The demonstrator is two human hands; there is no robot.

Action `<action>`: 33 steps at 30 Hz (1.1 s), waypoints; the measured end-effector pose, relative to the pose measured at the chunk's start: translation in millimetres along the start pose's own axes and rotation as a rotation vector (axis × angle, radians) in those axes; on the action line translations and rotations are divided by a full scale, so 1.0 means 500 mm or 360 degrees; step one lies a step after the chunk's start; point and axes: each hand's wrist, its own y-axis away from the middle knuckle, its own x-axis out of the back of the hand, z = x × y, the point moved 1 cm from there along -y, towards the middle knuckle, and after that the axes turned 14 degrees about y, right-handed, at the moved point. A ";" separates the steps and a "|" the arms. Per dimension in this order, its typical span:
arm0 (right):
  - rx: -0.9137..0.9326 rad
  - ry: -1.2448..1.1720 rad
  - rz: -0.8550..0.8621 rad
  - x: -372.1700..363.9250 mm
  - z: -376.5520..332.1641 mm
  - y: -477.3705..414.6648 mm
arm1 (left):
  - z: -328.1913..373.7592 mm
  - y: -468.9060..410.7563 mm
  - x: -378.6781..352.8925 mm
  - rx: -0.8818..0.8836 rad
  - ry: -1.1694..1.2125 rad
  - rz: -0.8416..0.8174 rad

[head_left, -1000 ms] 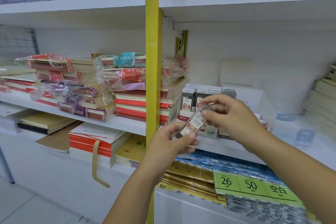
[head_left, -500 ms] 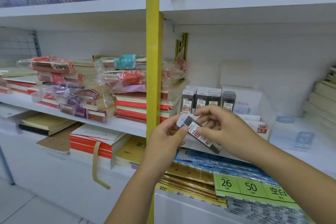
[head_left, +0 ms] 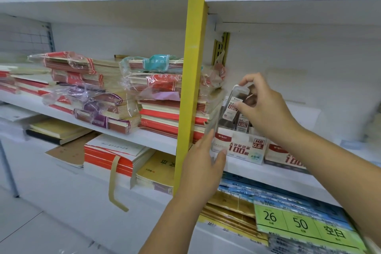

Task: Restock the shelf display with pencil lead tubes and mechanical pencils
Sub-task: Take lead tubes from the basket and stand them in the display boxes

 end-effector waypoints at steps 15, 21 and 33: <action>0.0141 0.0350 0.0021 0.015 -0.008 0.056 | 0.011 0.030 0.017 -0.0061 0.0019 0.0135; -0.0134 -0.0405 -0.0174 0.020 0.036 0.362 | -0.050 0.185 0.010 0.0098 -0.0199 -0.0361; -0.1406 -0.0086 -0.1787 -0.293 0.281 1.007 | -0.375 0.637 -0.136 0.1381 -0.0413 -0.1252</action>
